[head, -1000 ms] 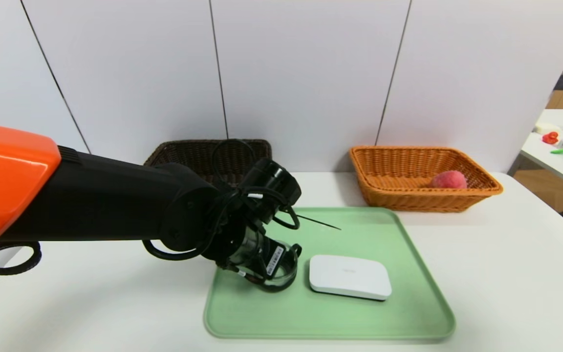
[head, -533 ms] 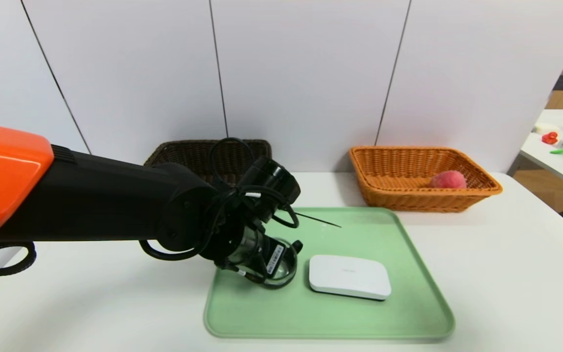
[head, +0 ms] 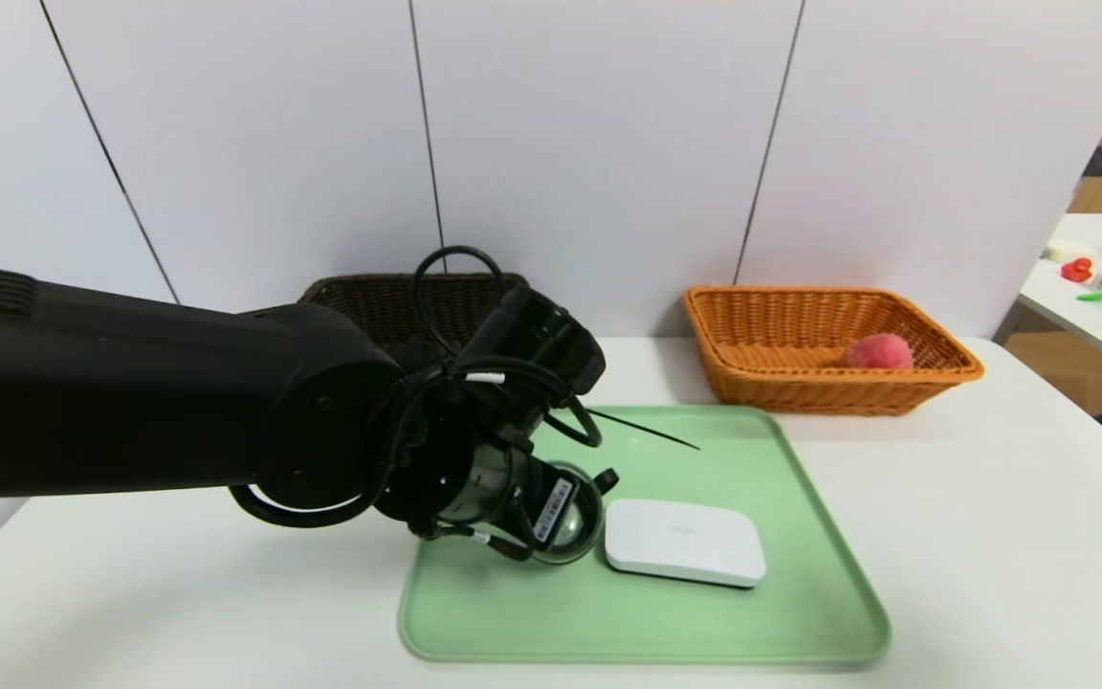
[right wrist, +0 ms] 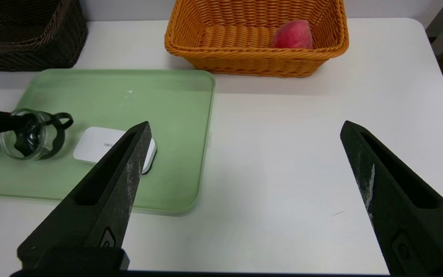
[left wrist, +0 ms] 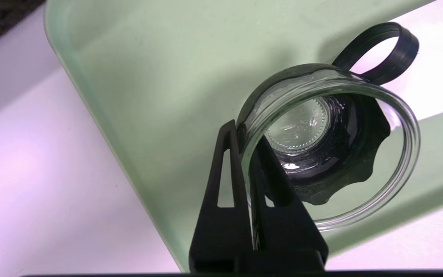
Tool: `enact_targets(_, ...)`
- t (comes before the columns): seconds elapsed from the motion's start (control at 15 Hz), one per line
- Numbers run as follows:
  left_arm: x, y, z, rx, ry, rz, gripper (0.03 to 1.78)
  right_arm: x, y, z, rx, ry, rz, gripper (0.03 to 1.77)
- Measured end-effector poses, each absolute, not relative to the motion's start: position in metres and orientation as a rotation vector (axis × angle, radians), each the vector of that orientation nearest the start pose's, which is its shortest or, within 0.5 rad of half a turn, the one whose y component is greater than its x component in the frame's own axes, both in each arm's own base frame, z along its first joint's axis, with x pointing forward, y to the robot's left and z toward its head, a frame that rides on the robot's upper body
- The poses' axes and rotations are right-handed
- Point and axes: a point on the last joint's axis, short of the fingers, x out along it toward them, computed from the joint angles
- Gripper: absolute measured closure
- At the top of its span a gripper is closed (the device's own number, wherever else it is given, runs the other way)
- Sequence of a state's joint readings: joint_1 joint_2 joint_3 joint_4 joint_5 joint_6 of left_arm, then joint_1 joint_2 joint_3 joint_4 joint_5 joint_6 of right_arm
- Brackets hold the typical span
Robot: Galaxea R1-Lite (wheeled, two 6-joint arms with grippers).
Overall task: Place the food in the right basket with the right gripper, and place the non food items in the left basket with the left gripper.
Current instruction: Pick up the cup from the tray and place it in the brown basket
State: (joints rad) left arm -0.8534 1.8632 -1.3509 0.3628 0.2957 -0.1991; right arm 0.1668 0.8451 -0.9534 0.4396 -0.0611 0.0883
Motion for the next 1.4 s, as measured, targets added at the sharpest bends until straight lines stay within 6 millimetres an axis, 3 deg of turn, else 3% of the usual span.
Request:
enact_targets(0.33, 0.212, -0.240, 0.225, 0.223, 0.697, -0.473, 1.72, 0.062, 0.009, 0.275, 0.046, 0.363, 0.089, 0.11)
enact_targets(0.53, 0.213, -0.231, 0.258, 0.108, 0.615, -0.459, 1.72, 0.061, 0.009, 0.273, 0.046, 0.366, 0.086, 0.11)
enact_targets(0.73, 0.233, -0.206, 0.292, 0.009, 0.516, -0.375, 1.72, 0.060, 0.009, 0.273, 0.045, 0.362, 0.084, 0.11)
enact_targets(0.93, 0.258, -0.179, 0.313, -0.069, 0.441, -0.258, 1.72, 0.060, 0.009, 0.274, 0.046, 0.359, 0.083, 0.11)
enact_targets(1.13, 0.285, -0.151, 0.314, -0.103, 0.425, -0.135, 1.72, 0.059, 0.009, 0.275, 0.047, 0.354, 0.085, 0.10)
enact_targets(1.4, 0.326, -0.115, 0.297, -0.129, 0.450, 0.001, 1.72, 0.059, 0.008, 0.276, 0.048, 0.352, 0.084, 0.10)
